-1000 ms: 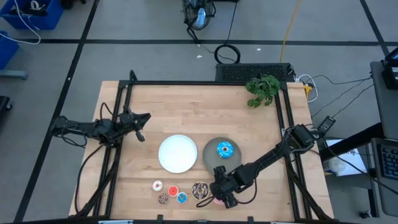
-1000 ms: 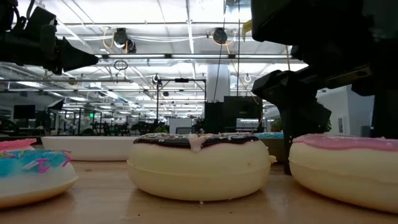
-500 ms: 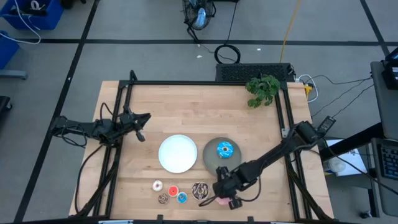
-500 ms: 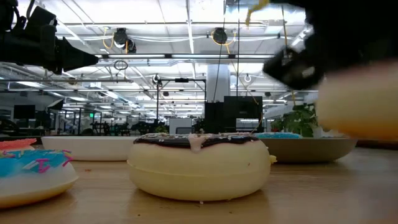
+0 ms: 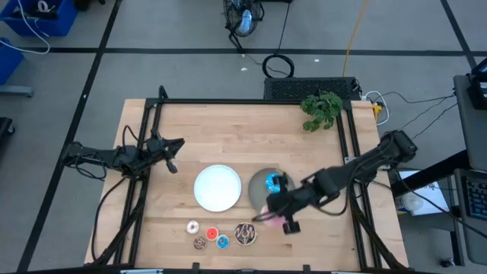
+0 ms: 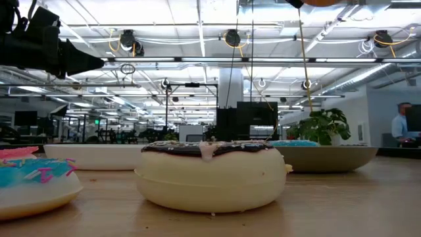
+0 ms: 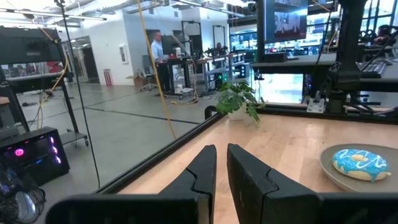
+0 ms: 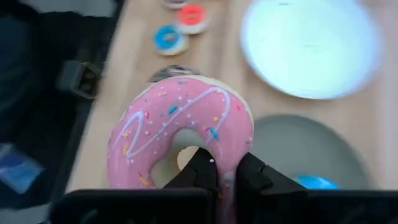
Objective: Pick & Place donuts
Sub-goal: Put the large pink donut on the gray plate
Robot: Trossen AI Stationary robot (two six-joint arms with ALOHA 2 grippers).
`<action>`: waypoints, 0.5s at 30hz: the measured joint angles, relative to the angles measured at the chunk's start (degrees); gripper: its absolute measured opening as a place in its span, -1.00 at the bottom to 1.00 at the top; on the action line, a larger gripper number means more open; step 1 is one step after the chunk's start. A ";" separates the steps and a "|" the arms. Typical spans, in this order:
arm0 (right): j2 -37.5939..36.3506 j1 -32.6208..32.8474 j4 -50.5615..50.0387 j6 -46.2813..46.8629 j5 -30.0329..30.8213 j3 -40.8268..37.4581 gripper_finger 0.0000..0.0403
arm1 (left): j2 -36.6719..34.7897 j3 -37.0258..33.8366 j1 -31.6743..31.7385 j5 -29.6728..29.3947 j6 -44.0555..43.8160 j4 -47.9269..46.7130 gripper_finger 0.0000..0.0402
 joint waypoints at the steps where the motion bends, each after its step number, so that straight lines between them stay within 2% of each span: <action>1: -0.59 -0.80 -1.15 0.71 0.44 0.00 -0.94 | -0.02 0.00 0.00 0.00 0.00 -0.06 -0.77; 10: 0.89 -4.86 -6.82 3.67 0.46 0.02 -0.95 | 0.00 0.00 0.00 0.00 0.00 -0.18 -0.77; 15: 0.84 -5.52 -5.23 3.62 0.73 0.02 -0.95 | 0.26 0.00 0.00 0.02 -0.25 -0.81 -0.77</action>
